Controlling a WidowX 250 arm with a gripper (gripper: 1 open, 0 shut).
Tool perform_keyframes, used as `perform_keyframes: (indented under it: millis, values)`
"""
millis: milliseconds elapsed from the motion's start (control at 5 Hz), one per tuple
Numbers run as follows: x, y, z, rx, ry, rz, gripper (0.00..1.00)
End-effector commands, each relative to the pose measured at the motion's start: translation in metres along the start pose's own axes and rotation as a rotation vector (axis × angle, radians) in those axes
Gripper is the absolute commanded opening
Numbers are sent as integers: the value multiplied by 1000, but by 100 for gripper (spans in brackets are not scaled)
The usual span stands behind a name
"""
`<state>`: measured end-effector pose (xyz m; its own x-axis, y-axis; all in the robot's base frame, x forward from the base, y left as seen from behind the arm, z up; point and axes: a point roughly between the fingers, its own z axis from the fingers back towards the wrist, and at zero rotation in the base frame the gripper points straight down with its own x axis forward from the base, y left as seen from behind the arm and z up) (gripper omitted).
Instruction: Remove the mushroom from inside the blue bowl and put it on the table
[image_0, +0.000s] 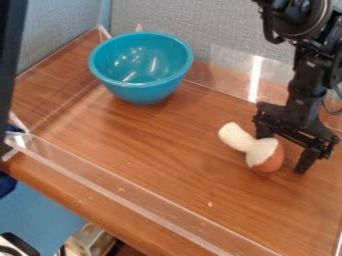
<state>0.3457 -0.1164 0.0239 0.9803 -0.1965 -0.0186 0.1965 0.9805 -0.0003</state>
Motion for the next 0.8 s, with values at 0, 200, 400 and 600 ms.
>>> perform_keyframes:
  millis: [0, 200, 400, 600]
  values:
    - [7, 10, 6, -4, -32, -35, 100]
    - [8, 15, 8, -5, -30, -7, 0]
    - [10, 19, 12, -6, -34, 16, 0]
    - [16, 18, 12, -15, -34, 23, 0]
